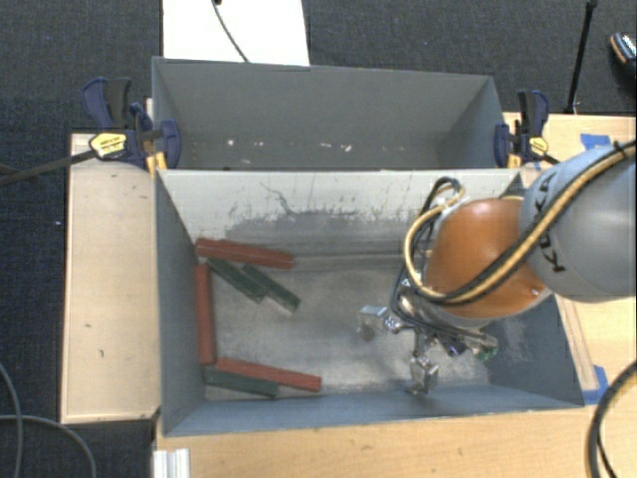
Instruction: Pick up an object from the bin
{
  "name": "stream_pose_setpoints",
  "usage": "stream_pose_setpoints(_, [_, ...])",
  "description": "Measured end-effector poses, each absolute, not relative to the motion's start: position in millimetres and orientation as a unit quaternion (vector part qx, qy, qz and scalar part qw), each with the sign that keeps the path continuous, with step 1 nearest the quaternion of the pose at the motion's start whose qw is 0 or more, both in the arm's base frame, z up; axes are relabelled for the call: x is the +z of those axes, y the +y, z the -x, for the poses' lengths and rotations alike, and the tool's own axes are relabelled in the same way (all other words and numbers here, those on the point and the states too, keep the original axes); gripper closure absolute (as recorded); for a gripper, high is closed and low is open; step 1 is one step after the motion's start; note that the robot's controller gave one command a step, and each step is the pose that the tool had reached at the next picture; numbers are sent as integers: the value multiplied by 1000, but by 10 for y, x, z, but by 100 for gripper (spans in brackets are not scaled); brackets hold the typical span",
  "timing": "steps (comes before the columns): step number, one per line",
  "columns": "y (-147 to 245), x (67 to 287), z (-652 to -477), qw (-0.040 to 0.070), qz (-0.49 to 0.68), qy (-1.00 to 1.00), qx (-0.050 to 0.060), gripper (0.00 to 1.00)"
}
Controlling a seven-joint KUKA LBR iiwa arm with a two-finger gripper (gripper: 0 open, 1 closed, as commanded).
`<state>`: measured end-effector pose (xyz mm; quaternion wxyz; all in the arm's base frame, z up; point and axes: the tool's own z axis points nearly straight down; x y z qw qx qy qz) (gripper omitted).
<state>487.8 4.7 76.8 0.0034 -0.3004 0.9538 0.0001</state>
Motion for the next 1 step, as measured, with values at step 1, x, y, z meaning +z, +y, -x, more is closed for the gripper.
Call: stream_pose_setpoints(1, [1526,708,-5106,2,258,966,1,0])
